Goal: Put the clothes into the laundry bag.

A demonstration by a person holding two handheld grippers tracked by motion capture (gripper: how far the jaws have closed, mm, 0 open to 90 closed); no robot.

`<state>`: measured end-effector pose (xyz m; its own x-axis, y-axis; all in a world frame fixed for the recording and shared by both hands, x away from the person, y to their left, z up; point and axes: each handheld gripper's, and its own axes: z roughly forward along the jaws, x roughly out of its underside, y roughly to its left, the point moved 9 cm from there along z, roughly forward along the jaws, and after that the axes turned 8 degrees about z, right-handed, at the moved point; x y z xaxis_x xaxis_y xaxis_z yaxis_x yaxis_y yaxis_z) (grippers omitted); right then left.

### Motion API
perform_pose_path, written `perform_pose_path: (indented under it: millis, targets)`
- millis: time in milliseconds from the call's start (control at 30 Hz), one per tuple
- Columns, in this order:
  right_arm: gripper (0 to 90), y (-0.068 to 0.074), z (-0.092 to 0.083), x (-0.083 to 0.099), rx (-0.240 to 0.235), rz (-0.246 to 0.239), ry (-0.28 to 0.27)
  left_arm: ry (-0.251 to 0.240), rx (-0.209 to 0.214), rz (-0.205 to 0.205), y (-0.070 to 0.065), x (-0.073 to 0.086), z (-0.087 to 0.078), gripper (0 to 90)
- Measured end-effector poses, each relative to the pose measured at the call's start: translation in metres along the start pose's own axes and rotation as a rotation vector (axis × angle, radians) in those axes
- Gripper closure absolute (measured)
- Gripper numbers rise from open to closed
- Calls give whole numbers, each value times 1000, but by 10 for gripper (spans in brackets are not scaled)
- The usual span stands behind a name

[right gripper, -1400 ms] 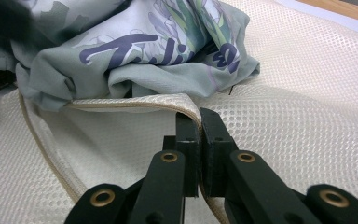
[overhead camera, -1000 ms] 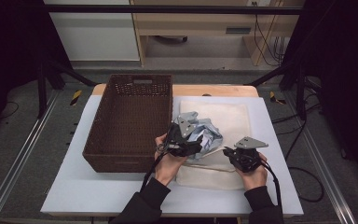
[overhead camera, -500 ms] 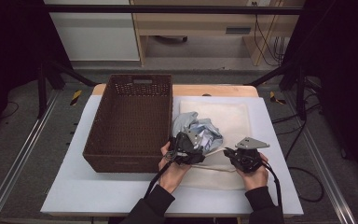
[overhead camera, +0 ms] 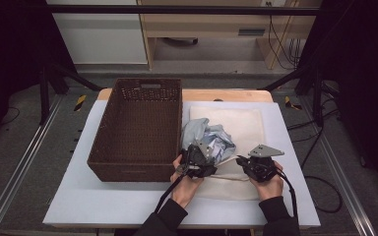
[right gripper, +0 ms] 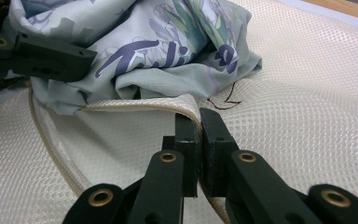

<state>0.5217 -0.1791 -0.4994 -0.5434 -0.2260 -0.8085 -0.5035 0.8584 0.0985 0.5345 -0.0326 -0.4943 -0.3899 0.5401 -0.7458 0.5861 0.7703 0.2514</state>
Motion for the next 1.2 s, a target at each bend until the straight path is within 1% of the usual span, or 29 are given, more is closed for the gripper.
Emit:
perform_pose_path:
  millis: [33,67,100,133,233,300,333,367,400,467,500,533,567,633,667,733,767,800,833,867,900,967,1033,1067,1133,1200]
  targets:
    - [867,0,0,0,0,-1,0,0,-14,4,1,1,1,343]
    - [868,0,0,0,-1,-1,1,0,-27,8,3,1,2,396]
    - [868,0,-1,0,-1,-5,1,0,-29,5,4,1,3,450]
    - [869,0,-1,0,-1,-1,1,1,-25,-1,4,1,3,494]
    - [870,-1,-1,-1,-4,1,-2,-10,-25,-11,8,-2,3,697]
    - [870,-1,-1,-1,-3,1,-6,-35,-2,-32,10,-5,-1,800]
    - [871,-2,-1,-1,-3,1,-7,-44,6,-40,10,-6,-2,822]
    - [871,-2,-1,-1,-1,3,-9,-64,12,-51,11,-8,-5,833]
    - [871,-2,-2,-2,-1,5,-12,-81,16,-53,12,-9,-9,840]
    - [872,-3,-2,-2,0,8,-17,-117,20,-42,13,-12,-17,846]
    - [872,-4,-2,-3,1,11,-20,-138,24,-45,13,-14,-22,848]
    - [873,-4,-2,-3,0,14,-20,-151,33,-38,13,-16,-28,849]
    - [873,-5,-2,-3,1,17,-21,-175,43,-43,14,-18,-34,851]
    - [874,-5,-2,-4,1,20,-23,-210,58,-37,15,-22,-49,852]
    - [875,-6,-3,-4,1,23,-26,-227,71,-40,16,-24,-57,852]
    - [877,-7,-2,-4,0,25,-26,-266,111,-61,16,-27,-76,853]
    - [877,-7,-2,-4,-2,31,-26,-276,118,-57,16,-27,-84,853]
    - [878,-8,-1,-5,-5,32,-30,-281,133,-54,15,-27,-92,853]
    - [880,-8,-1,-5,-9,46,-29,-284,150,-51,13,-25,-99,853]
    - [880,-8,0,-6,-14,49,-31,-286,165,-53,9,-22,-105,853]
    - [881,-8,0,-6,-14,51,-32,-281,191,-54,4,-17,-109,852]
    - [881,-8,0,-7,-14,55,-32,-270,228,-55,-9,-7,-112,853]
    - [882,-7,1,-8,-17,57,-32,-247,268,-49,-23,4,-108,852]
    - [882,-7,1,-8,-18,54,-32,-234,284,-38,-30,8,-105,853]
    - [882,-7,2,-8,-19,54,-30,-197,318,-21,-45,17,-95,853]
    - [883,-6,2,-8,-24,63,-30,-149,369,1,-60,23,-82,852]
